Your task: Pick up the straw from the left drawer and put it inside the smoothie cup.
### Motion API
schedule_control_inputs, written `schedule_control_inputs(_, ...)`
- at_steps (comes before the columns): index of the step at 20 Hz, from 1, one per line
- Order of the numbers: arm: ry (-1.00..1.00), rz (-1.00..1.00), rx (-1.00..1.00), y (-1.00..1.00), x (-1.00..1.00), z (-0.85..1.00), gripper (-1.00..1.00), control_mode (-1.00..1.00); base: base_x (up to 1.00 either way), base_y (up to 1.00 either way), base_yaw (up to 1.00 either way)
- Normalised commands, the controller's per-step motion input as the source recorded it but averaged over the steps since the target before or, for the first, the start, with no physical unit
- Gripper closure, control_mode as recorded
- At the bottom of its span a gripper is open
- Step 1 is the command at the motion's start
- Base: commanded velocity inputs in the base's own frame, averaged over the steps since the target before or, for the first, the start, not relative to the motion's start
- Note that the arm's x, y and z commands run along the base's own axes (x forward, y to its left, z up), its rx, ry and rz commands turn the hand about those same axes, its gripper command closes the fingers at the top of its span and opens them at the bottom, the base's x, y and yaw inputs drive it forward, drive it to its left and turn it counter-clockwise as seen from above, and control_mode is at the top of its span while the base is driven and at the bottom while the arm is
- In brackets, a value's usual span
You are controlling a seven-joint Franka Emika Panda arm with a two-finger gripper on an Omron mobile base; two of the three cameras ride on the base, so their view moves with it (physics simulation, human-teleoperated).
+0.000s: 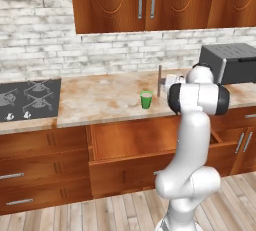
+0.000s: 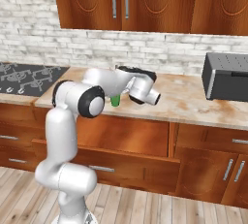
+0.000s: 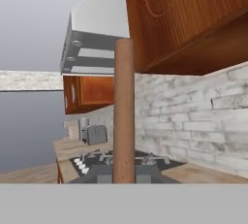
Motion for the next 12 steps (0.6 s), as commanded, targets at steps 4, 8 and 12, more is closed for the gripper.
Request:
schedule_control_inputs(4,0.0,0.09,0.0,0.09,0.38,0.0,1.0,-1.0,0.0,0.0,0.0)
schedule_control_inputs(8,0.0,0.03,0.0,0.19,0.42,0.0,1.0,-1.0,0.0,0.0,0.0)
schedule_control_inputs(12,0.0,0.0,0.0,0.3,0.35,-0.03,1.0,-1.0,0.0,0.0,0.0)
